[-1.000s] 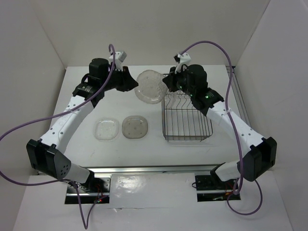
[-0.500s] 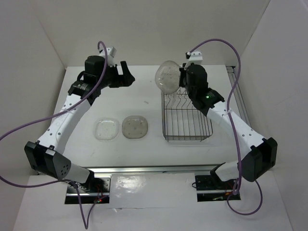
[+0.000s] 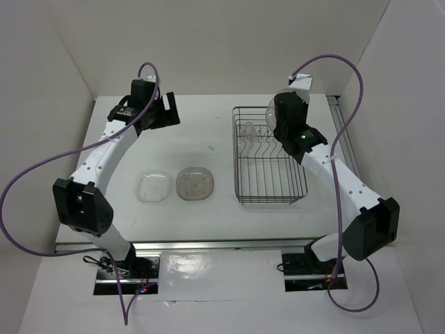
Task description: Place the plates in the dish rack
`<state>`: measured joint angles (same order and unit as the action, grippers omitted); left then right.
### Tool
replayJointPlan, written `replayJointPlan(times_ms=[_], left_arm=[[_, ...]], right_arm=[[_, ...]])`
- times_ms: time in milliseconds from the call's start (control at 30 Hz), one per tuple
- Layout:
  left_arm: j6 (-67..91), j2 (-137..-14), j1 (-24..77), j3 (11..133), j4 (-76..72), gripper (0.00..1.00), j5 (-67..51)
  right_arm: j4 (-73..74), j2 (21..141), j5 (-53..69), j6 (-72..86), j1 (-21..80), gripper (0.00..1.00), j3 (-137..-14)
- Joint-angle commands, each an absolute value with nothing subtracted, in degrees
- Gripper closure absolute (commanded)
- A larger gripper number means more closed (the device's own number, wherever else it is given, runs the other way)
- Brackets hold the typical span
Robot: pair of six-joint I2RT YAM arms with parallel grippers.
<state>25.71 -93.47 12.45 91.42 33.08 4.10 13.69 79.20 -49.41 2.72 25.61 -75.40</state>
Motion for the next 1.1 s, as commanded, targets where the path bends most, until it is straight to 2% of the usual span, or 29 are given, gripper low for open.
replayJointPlan(times_ms=[0, 467, 1067], left_arm=[[25.22, -93.60, 12.13, 95.27, 34.88, 0.00, 8.17], [27.59, -95.80, 11.07, 96.94, 37.88, 0.00, 12.04], [27.60, -96.42, 11.07, 97.47, 37.88, 0.00, 10.20]], right_arm=[[12.66, 81.65, -52.65, 3.42, 24.09, 1.00, -75.94], [13.44, 91.31, -50.89, 3.43, 24.79, 1.00, -78.30], [13.45, 95.71, -53.78, 2.90, 29.62, 1.00, -78.84]])
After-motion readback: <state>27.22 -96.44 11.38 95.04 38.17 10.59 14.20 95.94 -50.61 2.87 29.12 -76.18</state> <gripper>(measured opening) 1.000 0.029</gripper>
